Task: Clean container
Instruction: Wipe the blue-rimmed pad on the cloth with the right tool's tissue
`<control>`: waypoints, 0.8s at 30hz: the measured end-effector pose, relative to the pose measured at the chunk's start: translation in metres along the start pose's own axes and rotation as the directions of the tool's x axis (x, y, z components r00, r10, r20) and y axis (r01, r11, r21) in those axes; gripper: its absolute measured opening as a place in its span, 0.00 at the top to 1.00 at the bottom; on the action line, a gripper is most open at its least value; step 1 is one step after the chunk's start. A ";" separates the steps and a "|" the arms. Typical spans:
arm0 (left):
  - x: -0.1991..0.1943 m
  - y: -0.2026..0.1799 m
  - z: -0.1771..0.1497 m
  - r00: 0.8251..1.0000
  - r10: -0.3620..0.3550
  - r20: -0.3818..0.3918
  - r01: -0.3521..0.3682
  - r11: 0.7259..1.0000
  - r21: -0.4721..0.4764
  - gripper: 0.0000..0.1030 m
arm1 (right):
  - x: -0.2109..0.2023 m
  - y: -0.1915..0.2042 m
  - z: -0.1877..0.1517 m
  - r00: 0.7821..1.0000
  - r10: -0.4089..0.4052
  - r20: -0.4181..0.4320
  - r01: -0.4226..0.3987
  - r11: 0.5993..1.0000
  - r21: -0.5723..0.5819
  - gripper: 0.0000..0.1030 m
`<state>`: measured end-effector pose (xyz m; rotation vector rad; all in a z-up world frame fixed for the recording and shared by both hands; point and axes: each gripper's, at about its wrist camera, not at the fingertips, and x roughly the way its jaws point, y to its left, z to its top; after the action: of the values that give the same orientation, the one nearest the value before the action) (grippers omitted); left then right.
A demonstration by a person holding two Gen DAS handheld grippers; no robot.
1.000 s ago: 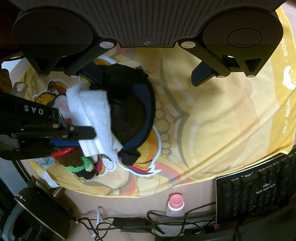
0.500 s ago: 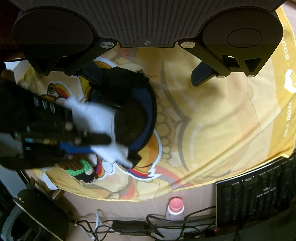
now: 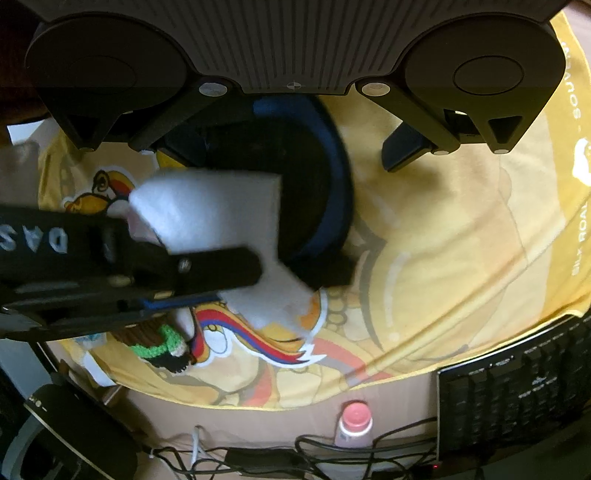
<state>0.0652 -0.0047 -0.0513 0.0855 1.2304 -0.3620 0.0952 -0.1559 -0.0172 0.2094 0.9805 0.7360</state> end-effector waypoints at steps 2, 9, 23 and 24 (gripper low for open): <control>0.000 0.000 0.000 1.000 0.001 -0.001 -0.001 1.000 0.000 0.00 | 0.002 0.006 0.000 1.000 -0.006 -0.006 0.006 0.999 -0.033 0.88; 0.001 0.000 0.000 1.000 0.002 -0.006 -0.002 1.000 -0.003 0.00 | 0.004 0.003 -0.005 0.994 -0.108 -0.009 0.107 0.992 -0.066 0.85; -0.035 0.004 -0.017 0.986 -0.162 0.049 0.160 0.987 0.028 0.00 | -0.027 -0.011 -0.008 0.990 -0.137 0.035 0.136 0.991 0.017 0.85; -0.038 0.004 -0.021 0.985 -0.164 0.045 0.163 0.986 0.034 0.00 | -0.030 -0.006 -0.009 0.993 -0.115 0.041 0.114 0.993 0.019 0.85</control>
<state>0.0365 0.0128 -0.0235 0.0017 1.1884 -0.5227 0.0810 -0.1808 -0.0047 0.1813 0.9507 0.6165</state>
